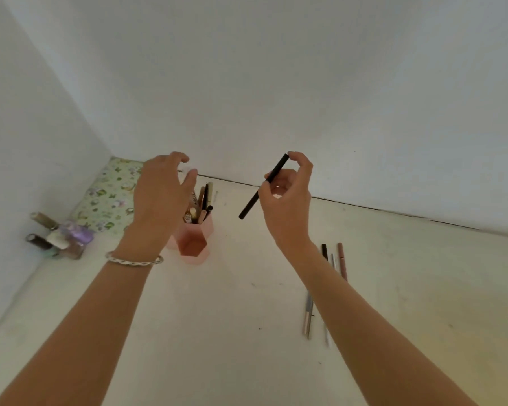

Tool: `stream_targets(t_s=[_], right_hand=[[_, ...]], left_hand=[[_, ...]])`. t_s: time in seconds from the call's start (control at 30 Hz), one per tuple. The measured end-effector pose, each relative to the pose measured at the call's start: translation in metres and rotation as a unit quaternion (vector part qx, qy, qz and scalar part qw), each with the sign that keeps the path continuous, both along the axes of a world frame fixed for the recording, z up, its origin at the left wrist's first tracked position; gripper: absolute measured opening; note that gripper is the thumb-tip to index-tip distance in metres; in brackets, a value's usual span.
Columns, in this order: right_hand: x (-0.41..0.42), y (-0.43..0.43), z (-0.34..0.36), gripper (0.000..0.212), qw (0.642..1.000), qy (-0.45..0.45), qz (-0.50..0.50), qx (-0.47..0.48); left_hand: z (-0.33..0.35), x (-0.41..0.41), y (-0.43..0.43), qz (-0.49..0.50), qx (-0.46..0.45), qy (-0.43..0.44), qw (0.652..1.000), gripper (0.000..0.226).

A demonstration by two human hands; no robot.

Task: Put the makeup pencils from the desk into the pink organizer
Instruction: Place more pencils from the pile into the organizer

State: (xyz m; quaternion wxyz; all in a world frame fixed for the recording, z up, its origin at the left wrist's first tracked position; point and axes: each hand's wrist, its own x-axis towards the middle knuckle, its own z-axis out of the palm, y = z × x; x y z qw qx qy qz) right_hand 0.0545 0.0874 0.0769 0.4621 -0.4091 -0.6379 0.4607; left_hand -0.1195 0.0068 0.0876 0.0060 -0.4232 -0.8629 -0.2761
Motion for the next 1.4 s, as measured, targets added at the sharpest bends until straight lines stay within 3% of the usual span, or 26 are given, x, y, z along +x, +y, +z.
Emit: stream_targets(t_s=[0.1,0.2,0.4,0.53,0.7,0.77,0.83,0.9,0.97,1.1,1.4], right_hand=[[-0.027,-0.009,0.004,0.049,0.999,0.026,0.019,0.023],[-0.046,-0.014,0.003,0.049,0.997,0.022,0.042,0.054],[-0.060,-0.021,-0.028,0.041,0.974,-0.124,0.125,0.144],[-0.060,-0.021,-0.053,0.015,0.933,-0.201,0.091,0.285],[-0.029,0.000,-0.043,0.023,0.959,-0.145,-0.007,0.243],[-0.003,0.017,-0.039,0.024,0.972,-0.121,-0.062,0.190],[0.025,0.032,-0.038,0.026,0.979,-0.109,-0.102,0.141],[0.055,0.042,-0.039,0.030,0.979,-0.116,-0.134,0.103],[0.085,0.048,-0.039,0.032,0.978,-0.118,-0.158,0.075],[0.136,0.051,-0.045,0.033,0.971,-0.143,-0.192,0.020],[0.178,0.039,-0.077,0.030,0.958,-0.194,-0.202,-0.057]], left_hand=[[0.020,-0.008,0.000,0.016,0.063,0.042,0.997,0.028],[0.035,-0.017,-0.003,0.009,0.106,0.001,0.994,0.032],[0.046,-0.018,-0.007,0.038,0.151,-0.079,0.985,0.036],[0.044,-0.001,0.002,0.034,0.165,-0.120,0.978,0.037],[0.033,0.059,0.014,-0.005,0.220,-0.046,0.974,0.029],[0.016,0.099,0.022,-0.056,0.153,-0.058,0.985,0.022],[-0.013,0.139,0.032,-0.112,-0.010,-0.106,0.988,0.021],[-0.047,0.173,0.038,-0.163,-0.155,-0.139,0.964,0.025],[-0.072,0.198,0.040,-0.181,-0.230,-0.149,0.945,0.027],[-0.097,0.224,0.045,-0.159,-0.285,-0.153,0.933,0.021],[-0.108,0.235,0.052,-0.118,-0.288,-0.166,0.936,0.020]])
